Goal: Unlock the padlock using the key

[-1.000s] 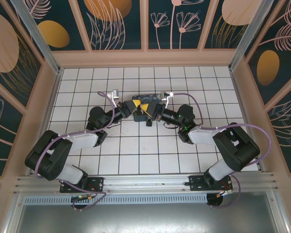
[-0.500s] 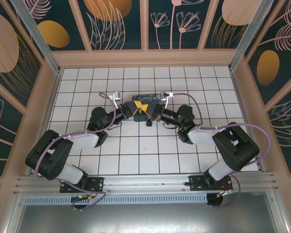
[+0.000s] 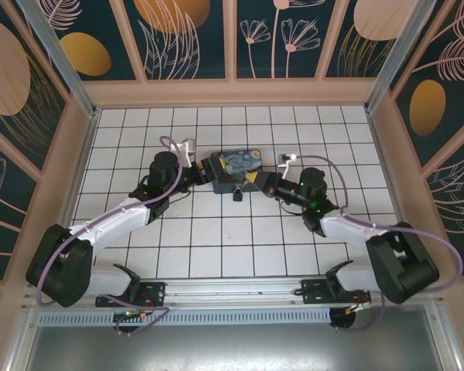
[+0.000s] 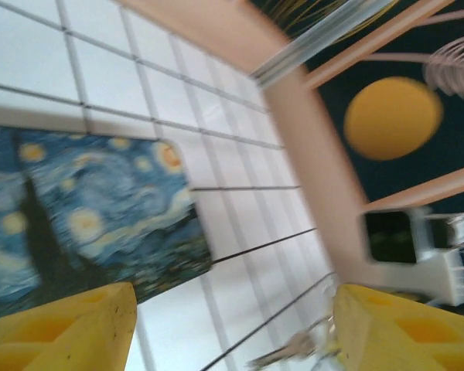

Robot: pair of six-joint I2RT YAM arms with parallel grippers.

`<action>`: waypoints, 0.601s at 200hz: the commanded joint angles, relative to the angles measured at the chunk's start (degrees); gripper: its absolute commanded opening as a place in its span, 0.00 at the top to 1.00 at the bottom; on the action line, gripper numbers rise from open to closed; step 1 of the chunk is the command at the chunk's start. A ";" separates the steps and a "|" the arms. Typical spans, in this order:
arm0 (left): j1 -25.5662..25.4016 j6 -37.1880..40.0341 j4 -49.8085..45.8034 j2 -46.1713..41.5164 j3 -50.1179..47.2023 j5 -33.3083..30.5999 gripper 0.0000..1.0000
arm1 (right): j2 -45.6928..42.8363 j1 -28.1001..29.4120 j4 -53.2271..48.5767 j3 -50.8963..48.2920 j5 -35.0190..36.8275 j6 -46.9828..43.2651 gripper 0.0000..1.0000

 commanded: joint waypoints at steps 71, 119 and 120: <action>-17.89 5.56 -15.94 19.46 9.67 -25.14 0.25 | -13.52 -13.77 -30.13 0.88 0.45 -16.97 1.00; -18.49 5.52 -19.49 28.62 16.58 -31.19 0.26 | -13.48 -16.21 -31.03 3.22 -1.22 -18.58 1.00; -18.45 5.55 -19.49 28.73 16.67 -31.17 0.26 | -13.46 -16.25 -31.03 3.28 -1.22 -18.65 1.00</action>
